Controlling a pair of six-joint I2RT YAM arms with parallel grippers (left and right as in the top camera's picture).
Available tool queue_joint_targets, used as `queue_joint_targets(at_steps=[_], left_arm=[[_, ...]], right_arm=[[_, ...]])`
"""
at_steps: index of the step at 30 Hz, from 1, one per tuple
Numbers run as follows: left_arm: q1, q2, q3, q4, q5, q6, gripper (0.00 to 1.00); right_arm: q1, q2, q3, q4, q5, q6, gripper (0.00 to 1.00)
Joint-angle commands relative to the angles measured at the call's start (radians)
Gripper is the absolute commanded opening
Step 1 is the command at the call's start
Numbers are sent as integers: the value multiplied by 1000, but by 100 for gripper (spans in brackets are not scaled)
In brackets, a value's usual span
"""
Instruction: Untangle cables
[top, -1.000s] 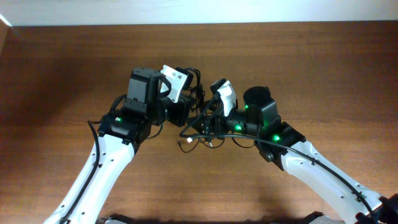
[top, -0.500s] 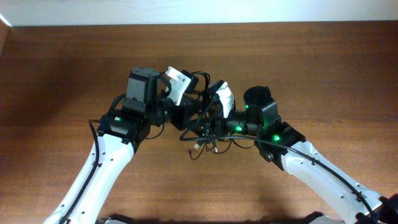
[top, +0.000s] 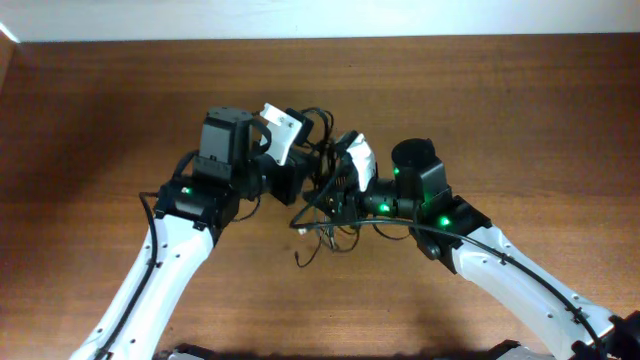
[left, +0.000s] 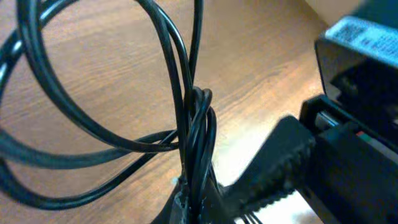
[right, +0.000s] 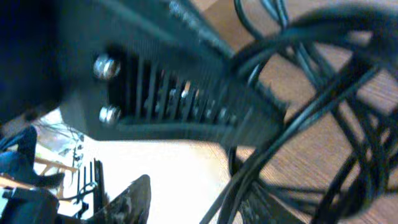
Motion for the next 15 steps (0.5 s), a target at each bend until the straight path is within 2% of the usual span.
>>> queue_joint_targets(at_steps=[1, 4, 5, 7, 11, 14, 15], left_arm=[[7, -3, 0, 7, -8, -7, 0], [7, -3, 0, 8, 50, -7, 0], [7, -3, 0, 8, 76, -7, 0], [7, -3, 0, 10, 115, -7, 0], [7, -3, 0, 24, 204, -50, 0], [7, -3, 0, 31, 238, -49, 0], [7, -3, 0, 31, 237, -49, 0]], right_arm=[[8, 5, 9, 2, -28, 0, 31], [8, 5, 9, 2, -23, 0, 21], [8, 5, 9, 2, -23, 0, 21], [8, 5, 9, -1, -23, 0, 21], [8, 15, 9, -1, -23, 0, 31], [8, 47, 9, 0, -23, 0, 31], [8, 53, 9, 0, -23, 0, 28]])
